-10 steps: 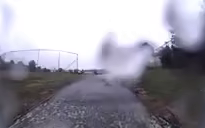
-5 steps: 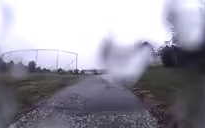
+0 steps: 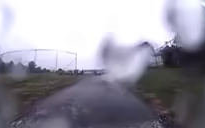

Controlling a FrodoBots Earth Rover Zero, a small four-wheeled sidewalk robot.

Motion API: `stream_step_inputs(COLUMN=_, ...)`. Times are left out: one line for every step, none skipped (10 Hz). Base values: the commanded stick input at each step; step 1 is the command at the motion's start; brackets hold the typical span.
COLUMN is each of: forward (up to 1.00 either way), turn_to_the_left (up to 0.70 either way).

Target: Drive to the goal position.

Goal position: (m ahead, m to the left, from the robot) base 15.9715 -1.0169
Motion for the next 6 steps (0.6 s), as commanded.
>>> stream_step_inputs(forward=0.7, turn_to_the_left=0.0)
stream_step_inputs(forward=0.7, turn_to_the_left=0.0)
stream_step_inputs(forward=0.7, turn_to_the_left=0.0)
stream_step_inputs(forward=0.7, turn_to_the_left=0.0)
stream_step_inputs(forward=0.7, turn_to_the_left=0.0)
stream_step_inputs(forward=0.7, turn_to_the_left=0.0)
